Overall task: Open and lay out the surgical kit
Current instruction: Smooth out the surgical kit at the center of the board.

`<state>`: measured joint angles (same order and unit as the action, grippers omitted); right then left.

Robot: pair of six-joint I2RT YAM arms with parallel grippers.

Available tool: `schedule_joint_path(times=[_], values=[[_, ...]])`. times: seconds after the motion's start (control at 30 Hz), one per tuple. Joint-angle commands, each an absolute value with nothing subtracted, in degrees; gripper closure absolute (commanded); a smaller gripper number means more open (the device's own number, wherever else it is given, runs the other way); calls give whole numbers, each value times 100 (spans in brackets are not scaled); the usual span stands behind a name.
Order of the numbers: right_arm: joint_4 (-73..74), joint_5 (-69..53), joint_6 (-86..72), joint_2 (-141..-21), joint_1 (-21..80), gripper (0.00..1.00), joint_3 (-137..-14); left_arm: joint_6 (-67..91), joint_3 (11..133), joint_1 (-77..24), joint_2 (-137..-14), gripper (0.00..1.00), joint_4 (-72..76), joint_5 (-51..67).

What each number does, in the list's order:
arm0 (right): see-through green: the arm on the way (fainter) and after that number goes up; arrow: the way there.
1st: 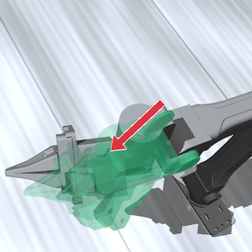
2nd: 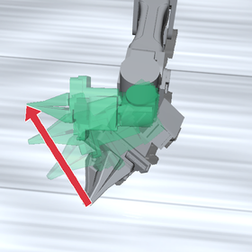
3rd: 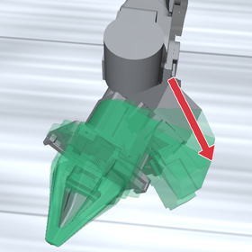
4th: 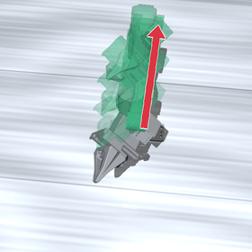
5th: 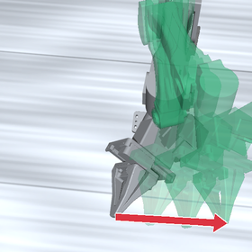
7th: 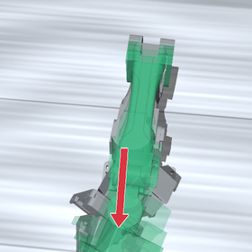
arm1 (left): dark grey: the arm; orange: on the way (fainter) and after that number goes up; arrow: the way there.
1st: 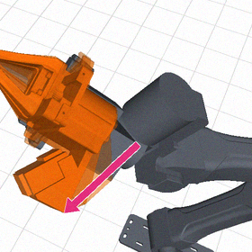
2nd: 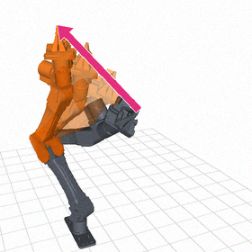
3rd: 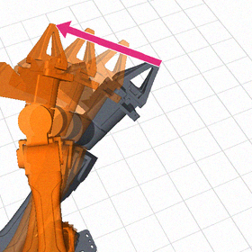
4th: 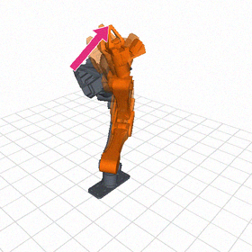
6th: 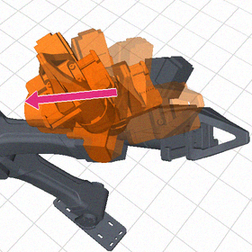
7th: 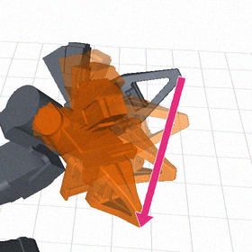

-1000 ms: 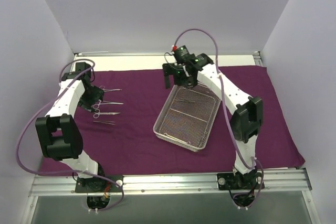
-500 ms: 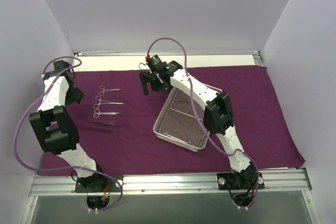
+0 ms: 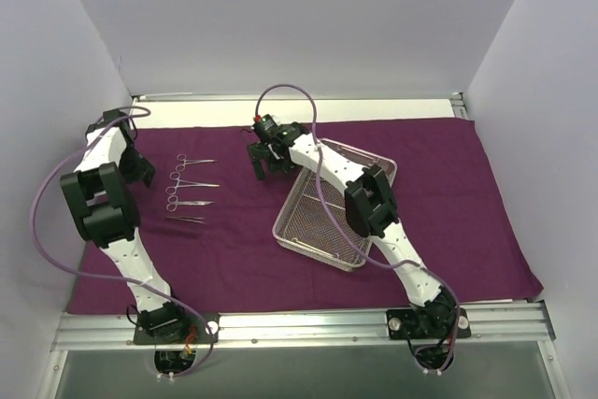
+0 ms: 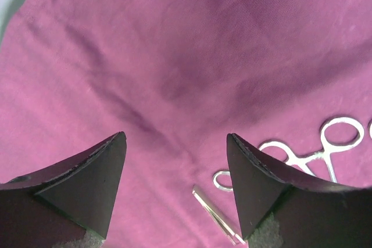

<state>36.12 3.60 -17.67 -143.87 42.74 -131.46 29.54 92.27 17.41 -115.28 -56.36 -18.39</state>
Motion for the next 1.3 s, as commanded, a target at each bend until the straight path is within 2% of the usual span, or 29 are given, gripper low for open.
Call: schedule_joint_path(times=[0.0,0.53,0.9,1.27], values=[[3674,773,-1670,-14581,4324,5,-13351,2971,9763,1749,-11891,22,-5888,-1889],[3770,941,-1802,-15117,3964,5,-13447,2874,10766,1758,-13192,24,-6609,-1696],[3832,914,-1636,-15381,3806,5,-13834,2777,11259,1775,-13500,23,-6706,-1600],[3674,703,-1371,-15363,3771,8,-13983,2575,11250,1890,-13482,20,-6399,-1108]])
